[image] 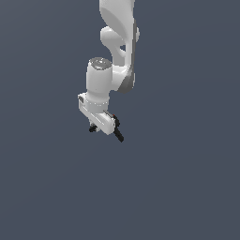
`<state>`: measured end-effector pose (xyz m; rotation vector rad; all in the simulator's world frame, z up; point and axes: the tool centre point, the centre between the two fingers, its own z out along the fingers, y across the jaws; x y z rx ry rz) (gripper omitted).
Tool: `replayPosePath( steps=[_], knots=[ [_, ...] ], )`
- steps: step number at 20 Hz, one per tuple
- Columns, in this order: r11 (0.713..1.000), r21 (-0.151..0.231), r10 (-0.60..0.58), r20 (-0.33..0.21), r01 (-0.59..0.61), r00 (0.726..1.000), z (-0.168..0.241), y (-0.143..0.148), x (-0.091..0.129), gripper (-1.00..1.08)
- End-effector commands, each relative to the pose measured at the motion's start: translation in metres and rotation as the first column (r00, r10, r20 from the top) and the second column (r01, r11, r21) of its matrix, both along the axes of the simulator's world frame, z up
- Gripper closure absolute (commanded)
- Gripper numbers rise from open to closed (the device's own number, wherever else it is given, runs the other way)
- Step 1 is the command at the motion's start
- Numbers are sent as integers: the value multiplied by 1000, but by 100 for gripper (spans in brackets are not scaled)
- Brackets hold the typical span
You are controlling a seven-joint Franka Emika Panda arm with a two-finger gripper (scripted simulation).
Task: Pick up the object and move it to a goal position.
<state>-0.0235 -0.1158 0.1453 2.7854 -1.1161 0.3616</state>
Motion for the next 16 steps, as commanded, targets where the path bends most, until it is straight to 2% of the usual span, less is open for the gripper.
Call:
replayPosePath(
  steps=[1, 9, 16],
  knots=[
    [1000, 1, -1, 3, 1, 1000, 24, 6, -5, 108],
    [1000, -4, -1, 3, 1, 1000, 82, 22, -18, 108],
    [1000, -6, 0, 3, 0, 1000, 109, 29, -23, 108]
  ],
)
